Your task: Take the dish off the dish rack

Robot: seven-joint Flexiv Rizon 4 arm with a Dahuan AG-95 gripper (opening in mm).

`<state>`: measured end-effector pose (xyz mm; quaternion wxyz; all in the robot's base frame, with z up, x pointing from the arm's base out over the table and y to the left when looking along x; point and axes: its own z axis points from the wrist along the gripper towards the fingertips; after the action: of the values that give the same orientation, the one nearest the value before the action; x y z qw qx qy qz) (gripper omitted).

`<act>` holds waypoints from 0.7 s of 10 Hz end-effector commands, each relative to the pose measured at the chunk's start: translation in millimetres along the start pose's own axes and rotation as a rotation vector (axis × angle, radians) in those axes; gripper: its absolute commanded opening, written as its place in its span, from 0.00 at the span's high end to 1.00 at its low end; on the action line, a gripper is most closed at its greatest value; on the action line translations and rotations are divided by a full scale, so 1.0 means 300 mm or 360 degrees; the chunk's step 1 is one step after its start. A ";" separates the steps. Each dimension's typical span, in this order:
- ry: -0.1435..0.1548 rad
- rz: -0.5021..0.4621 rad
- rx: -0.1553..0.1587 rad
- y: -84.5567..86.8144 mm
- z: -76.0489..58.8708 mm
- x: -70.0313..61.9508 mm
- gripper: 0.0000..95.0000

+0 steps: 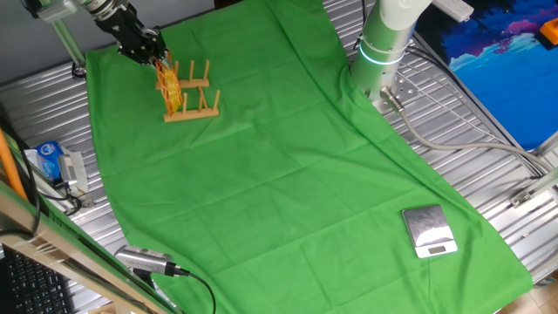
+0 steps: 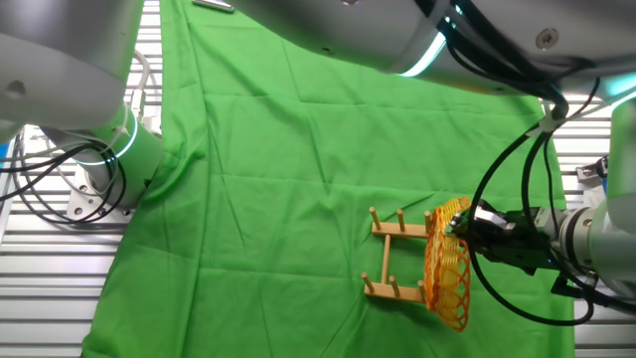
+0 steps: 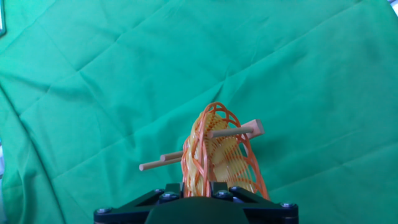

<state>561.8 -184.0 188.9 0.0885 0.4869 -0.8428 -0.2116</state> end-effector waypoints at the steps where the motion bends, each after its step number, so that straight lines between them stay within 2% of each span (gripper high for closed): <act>1: 0.0000 0.0000 -0.0001 0.002 -0.003 -0.001 0.80; 6: -0.0002 0.0002 -0.0004 0.008 -0.009 -0.003 0.80; 7: -0.0002 0.0000 -0.0004 0.008 -0.009 -0.003 1.00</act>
<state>561.3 -182.9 192.8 0.0885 0.4872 -0.8423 -0.2130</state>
